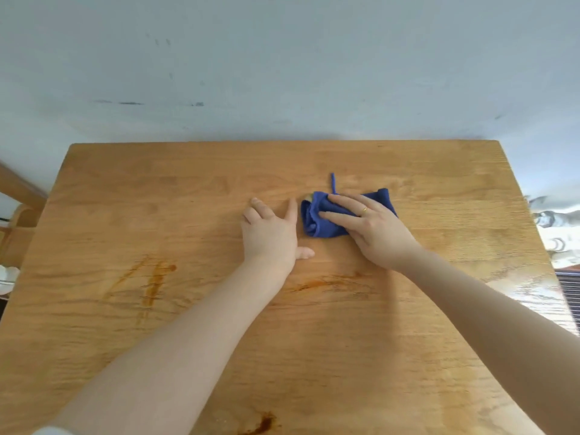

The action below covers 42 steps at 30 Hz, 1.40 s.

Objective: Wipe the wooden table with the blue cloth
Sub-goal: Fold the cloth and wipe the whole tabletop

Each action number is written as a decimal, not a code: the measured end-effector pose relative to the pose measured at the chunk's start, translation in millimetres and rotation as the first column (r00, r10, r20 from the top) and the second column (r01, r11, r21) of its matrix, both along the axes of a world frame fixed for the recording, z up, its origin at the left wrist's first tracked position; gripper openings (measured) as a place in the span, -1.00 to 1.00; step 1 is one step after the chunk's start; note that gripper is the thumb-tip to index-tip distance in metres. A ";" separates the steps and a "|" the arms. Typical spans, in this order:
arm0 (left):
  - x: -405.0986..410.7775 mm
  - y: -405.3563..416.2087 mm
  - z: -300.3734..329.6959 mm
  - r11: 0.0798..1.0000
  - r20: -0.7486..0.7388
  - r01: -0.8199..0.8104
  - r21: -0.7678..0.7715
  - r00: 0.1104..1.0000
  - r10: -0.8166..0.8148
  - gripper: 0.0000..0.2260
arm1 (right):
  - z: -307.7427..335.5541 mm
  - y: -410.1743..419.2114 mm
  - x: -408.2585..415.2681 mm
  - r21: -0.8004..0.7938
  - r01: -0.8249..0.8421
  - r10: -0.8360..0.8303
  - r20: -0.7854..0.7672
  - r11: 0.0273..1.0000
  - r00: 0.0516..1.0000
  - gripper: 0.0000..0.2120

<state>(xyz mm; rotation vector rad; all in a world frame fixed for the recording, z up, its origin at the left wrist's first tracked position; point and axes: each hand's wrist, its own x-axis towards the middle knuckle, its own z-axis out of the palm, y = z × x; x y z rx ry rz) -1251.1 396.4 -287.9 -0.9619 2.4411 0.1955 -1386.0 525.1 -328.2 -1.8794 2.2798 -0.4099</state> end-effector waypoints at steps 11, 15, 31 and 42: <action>-1.1 1.1 4.2 0.999 0.040 -0.018 0.036 0.999 0.016 -0.13 | 2.4 -47.9 -83.9 0.030 0.444 -0.442 -0.058 0.896 0.895 -0.56; 1.9 6.4 8.8 0.991 0.031 -0.088 0.096 0.996 0.085 -0.18 | 0.2 -1.2 -36.7 -0.045 0.276 -0.277 -0.016 0.960 0.961 -0.57; -13.3 27.0 17.0 0.994 -0.150 0.079 0.073 0.986 -0.067 -0.47 | -0.1 -17.9 -90.0 -0.041 0.328 -0.327 0.028 0.944 0.945 -0.57; -62.1 69.0 7.9 0.996 0.020 -0.062 0.057 0.998 0.061 -0.02 | -8.3 17.4 -99.4 -0.175 0.256 -0.264 -0.022 0.951 0.964 -0.56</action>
